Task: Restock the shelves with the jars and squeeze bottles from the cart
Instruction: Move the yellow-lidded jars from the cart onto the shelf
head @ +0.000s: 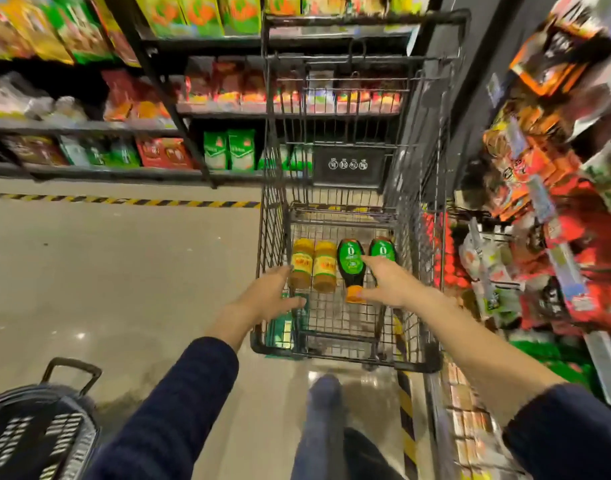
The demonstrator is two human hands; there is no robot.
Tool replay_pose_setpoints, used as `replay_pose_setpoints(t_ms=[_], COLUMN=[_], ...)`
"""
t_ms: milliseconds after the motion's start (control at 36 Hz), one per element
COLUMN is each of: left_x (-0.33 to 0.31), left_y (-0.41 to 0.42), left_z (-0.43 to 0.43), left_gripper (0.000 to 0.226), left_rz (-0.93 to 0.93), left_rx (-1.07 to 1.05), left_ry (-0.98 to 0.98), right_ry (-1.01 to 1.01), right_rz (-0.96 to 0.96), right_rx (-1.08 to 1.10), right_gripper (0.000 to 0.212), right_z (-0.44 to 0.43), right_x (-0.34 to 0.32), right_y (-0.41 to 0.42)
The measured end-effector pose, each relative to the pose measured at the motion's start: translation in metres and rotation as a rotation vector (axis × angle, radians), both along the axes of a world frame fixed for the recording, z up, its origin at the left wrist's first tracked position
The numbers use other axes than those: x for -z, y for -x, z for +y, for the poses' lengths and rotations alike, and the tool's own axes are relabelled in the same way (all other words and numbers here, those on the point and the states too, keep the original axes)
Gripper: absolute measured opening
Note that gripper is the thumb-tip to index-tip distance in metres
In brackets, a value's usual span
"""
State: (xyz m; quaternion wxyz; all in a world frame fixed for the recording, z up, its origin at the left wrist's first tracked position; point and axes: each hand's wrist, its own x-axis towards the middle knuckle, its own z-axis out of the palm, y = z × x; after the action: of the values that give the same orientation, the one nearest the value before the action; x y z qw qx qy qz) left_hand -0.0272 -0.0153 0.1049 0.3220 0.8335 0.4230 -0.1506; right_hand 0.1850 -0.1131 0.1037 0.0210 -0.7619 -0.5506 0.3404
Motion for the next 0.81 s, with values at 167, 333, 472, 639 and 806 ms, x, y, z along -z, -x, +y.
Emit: replay_pose_setpoints(t_ms=[167,333,472,639,806], left_x=[0.07,0.203,0.232,0.241,0.264], left_y=[-0.041,-0.058,-0.072,-0.088,-0.093], left_z=[0.051,0.104,0.121,0.127,0.126], left_gripper=[0.077,0.099,0.07,0.06,0.062], left_rz=[-0.007,-0.005,0.083,0.08,0.075], left_rx=[-0.109,-0.283,-0.315,-0.413,-0.525], left_ry=[0.129,0.223,0.222,0.25,0.276], right_ry=[0.112,0.21,0.266,0.279,0.185], right_rz=[0.183,0.239,0.287,0.516,0.574], right_rx=[0.167,0.31,0.397,0.641,0.668], right_gripper=[0.08,0.077,0.061,0.066,0.052], right_z=[0.053,0.101,0.132,0.148,0.145], right_x=[0.065,0.136,0.178,0.232,0.256], right_y=[-0.018,-0.025,-0.032,-0.033,-0.024])
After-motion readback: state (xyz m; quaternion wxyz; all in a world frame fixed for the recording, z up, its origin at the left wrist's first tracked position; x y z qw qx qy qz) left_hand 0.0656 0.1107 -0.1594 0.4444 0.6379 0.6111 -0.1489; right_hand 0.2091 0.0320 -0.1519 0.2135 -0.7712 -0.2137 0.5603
